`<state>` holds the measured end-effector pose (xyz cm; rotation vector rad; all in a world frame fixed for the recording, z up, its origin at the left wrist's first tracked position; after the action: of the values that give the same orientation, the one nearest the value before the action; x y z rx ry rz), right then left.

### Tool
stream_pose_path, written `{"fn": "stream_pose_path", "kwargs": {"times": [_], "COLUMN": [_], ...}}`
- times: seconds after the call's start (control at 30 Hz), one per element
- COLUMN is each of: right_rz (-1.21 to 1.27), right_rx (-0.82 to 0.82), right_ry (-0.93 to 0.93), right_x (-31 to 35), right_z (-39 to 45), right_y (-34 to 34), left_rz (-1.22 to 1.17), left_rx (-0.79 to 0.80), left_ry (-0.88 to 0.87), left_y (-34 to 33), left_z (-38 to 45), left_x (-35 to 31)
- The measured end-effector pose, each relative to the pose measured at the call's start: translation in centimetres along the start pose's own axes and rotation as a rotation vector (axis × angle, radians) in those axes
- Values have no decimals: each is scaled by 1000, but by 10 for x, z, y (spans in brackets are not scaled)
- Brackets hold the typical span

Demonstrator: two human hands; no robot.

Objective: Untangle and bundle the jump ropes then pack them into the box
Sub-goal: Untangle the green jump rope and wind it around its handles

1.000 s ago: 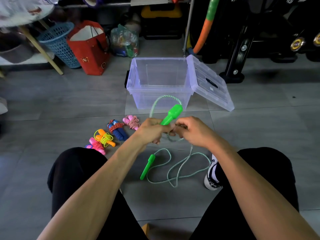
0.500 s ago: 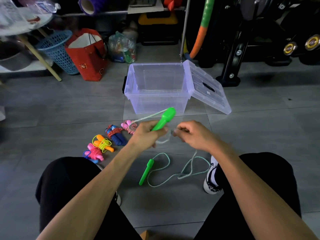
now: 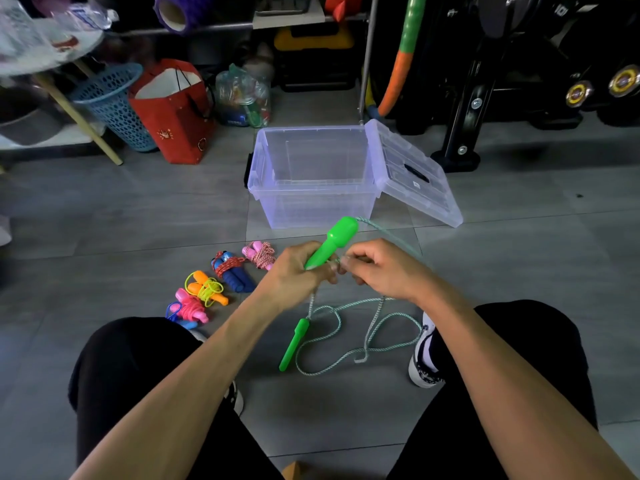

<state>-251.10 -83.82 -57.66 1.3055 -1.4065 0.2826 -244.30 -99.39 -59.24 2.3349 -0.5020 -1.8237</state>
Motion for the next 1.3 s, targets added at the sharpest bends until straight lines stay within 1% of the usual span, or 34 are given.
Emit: {"fn": "stream_pose_path", "kwargs": {"times": [0.1, 0.13, 0.2, 0.27, 0.3, 0.33, 0.37, 0.43, 0.47, 0.5, 0.57, 0.6, 0.67, 0.73, 0.83, 0.87, 0.9, 0.93, 0.97, 1.0, 1.03, 1.07, 1.13, 1.17, 1.2, 1.27, 1.3], "right_rz": [36, 36, 36, 50, 56, 53, 39, -32, -71, -91, -78, -65, -45, -31, -24, -21, -19, -18, -22, -35, -56, -75, -82, -66, -44, 6, 26], "right_rx": [-45, -60, -92, -142, -164, -173, -167, -123, -95, -70, -49, -56, -79, -96, -143, -167, -187, -198, -195, -179, -150, -117, -65, -51, -45, -49, -61], "right_ry": [2, -6, -30, -36, -33, -28, -20, -16, -18, -16, 1, 9, 16, 4, -23, -24, -22, -18, -14, -12, -10, -6, 5, 7, 5, -7, -13], "right_x": [-1, -2, -4, -6, -7, -8, -8, -7, -6, -4, 0, 1, 3, 3, -1, -3, -5, -7, -7, -7, -6, -4, 0, 2, 4, 4, 3], "right_z": [-2, -2, -5, -6, -8, -8, -8, -6, -3, -1, 4, 4, 3, 0, -5, -6, -8, -9, -10, -10, -9, -7, -3, -2, -1, -3, -5], "right_y": [4, 6, 11, 15, 17, 17, 15, 9, 5, 1, -6, -7, -6, -2, 10, 14, 17, 19, 19, 17, 13, 9, 0, -2, -2, 1, 3], "left_rz": [38, 32, 54, 82, 89, 101, 118, 125, 88, 46, 45, 68, 97, 140, 123, 122, 164, 225, 266, 266, 227, 165, 81, 74, 74, 97, 116], "left_rx": [-184, -249, -367, -412, -420, -423, -426, -416, -368, -286, -120, -94, -146, -234, -360, -388, -398, -405, -412, -403, -358, -280, -110, -71, -84, -196, -265], "left_ry": [112, 189, 401, 590, 626, 617, 560, 365, 259, 171, 70, 50, 63, 156, 472, 558, 592, 565, 486, 370, 249, 150, 24, -6, -2, 74, 151], "left_y": [14, 22, 41, 53, 54, 52, 46, 30, 22, 14, 2, -1, 1, 11, 41, 48, 51, 49, 44, 36, 27, 17, 1, -4, -4, 4, 11], "left_z": [6, 8, 8, 1, -1, -2, -2, -2, -3, -3, -5, -5, -3, 0, 0, -4, -6, -7, -6, -5, -4, -4, -4, -4, -2, 2, 3], "left_x": [14, 23, 42, 55, 55, 53, 47, 31, 21, 14, 4, 2, 2, 11, 41, 50, 54, 53, 47, 38, 28, 18, 3, -1, 0, 6, 11]}}
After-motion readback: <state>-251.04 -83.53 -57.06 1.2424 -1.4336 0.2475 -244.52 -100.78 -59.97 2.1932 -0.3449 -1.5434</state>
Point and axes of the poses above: each hand's wrist, its own z-axis towards the middle knuckle, its own y-axis out of the back of the hand, x = y × z, the point moved 2 cm from there along z, towards the middle knuckle, and after that the axes turned 12 degrees about x, right-handed, at the moved point
